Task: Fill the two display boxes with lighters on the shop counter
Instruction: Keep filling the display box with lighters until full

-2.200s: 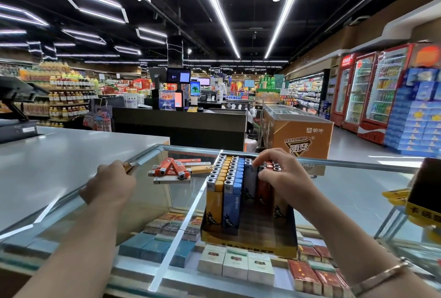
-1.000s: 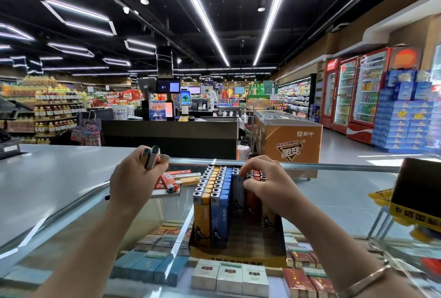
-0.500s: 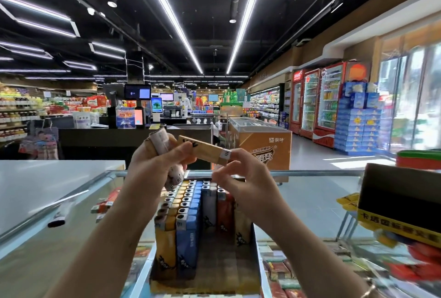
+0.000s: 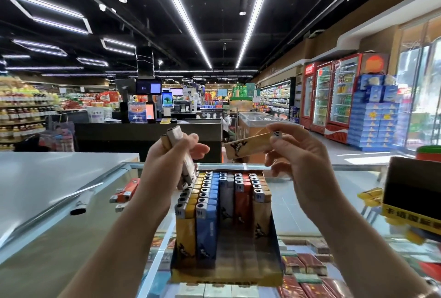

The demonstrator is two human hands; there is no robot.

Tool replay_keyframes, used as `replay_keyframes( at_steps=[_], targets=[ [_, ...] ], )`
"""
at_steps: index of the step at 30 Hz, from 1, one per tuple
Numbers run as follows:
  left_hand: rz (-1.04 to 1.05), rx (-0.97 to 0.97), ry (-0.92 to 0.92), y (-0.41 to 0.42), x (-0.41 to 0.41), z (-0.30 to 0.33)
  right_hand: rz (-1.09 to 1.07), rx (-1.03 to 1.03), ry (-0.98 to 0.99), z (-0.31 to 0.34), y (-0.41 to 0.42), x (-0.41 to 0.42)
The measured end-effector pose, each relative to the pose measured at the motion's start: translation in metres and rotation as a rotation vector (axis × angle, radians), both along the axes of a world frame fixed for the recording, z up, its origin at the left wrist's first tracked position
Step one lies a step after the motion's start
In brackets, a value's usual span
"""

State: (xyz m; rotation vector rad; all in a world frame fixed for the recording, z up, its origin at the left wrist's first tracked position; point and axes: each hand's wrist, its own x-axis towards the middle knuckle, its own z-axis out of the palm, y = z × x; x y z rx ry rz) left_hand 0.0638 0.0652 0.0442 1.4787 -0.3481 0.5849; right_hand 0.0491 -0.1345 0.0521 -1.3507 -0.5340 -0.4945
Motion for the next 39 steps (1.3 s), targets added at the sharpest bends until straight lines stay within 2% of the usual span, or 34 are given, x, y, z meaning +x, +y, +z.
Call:
replay_keyframes(
  at_steps=[3, 8, 11, 18, 34, 36, 39],
  targets=[
    [0.032, -0.017, 0.024, 0.002, -0.002, 0.000, 0.026, -0.061, 0.043, 0.005, -0.007, -0.002],
    [-0.096, -0.090, 0.054, 0.000, -0.003, 0.003, 0.099, -0.501, -0.018, 0.008, -0.009, -0.007],
    [-0.048, -0.113, 0.085, -0.001, -0.002, 0.002, 0.035, -0.743, -0.053, 0.011, -0.010, -0.009],
    [-0.073, -0.167, 0.121, -0.002, -0.003, 0.001, -0.065, -1.070, -0.064, 0.010, -0.006, -0.017],
    [-0.162, -0.175, 0.146, -0.001, -0.003, -0.001, -0.216, -1.336, -0.119, 0.005, 0.003, -0.018],
    [-0.182, -0.180, 0.149, 0.000, -0.004, -0.001, -0.175, -1.273, -0.104, 0.006, 0.003, -0.017],
    [-0.193, -0.180, 0.133, 0.001, -0.003, 0.000, -0.089, -1.019, -0.114, 0.007, 0.002, -0.015]
  ],
)
